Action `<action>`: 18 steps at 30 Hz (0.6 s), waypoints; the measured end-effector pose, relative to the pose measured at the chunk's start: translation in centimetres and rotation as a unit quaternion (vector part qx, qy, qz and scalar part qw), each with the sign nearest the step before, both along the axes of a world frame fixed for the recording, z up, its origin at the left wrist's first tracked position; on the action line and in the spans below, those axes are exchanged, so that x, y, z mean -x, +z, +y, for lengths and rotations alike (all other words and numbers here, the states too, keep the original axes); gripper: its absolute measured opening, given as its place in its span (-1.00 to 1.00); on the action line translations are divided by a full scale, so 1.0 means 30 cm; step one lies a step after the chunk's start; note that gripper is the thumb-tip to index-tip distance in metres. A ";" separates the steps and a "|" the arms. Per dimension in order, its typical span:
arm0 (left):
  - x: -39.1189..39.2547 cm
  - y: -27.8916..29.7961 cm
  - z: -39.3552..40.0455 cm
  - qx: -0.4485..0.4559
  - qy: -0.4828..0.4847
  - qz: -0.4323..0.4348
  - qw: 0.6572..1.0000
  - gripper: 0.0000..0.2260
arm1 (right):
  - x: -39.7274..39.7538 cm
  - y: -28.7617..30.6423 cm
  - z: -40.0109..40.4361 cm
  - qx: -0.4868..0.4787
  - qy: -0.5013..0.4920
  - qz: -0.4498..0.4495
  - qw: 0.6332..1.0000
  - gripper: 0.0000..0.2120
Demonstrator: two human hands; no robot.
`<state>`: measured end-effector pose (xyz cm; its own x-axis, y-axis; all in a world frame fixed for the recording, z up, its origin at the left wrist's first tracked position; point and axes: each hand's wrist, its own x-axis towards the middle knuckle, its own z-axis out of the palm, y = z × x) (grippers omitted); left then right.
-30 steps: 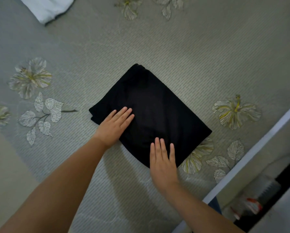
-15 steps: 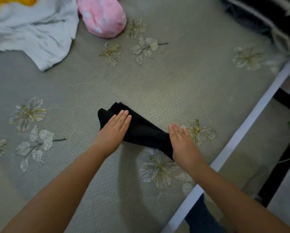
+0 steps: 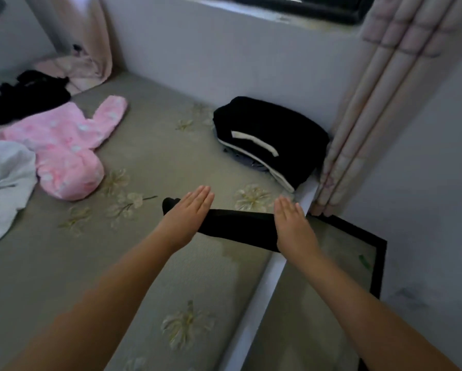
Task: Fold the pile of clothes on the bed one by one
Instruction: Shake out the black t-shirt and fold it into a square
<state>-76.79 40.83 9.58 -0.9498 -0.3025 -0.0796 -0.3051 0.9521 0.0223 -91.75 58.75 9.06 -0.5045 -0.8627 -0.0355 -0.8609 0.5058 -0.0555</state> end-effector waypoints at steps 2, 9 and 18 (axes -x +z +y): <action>0.136 0.060 0.025 0.001 -0.005 0.005 1.000 -0.36 | 0.118 0.067 0.028 -0.005 -0.029 -0.002 1.000 -0.39; 0.545 0.208 -0.002 -0.009 -0.039 0.005 0.999 -0.34 | 0.444 0.179 0.069 0.024 -0.086 -0.019 0.996 -0.39; 1.070 0.154 -0.341 0.036 -0.022 0.012 0.999 -0.40 | 0.928 0.135 -0.243 0.036 -0.065 0.010 0.997 -0.48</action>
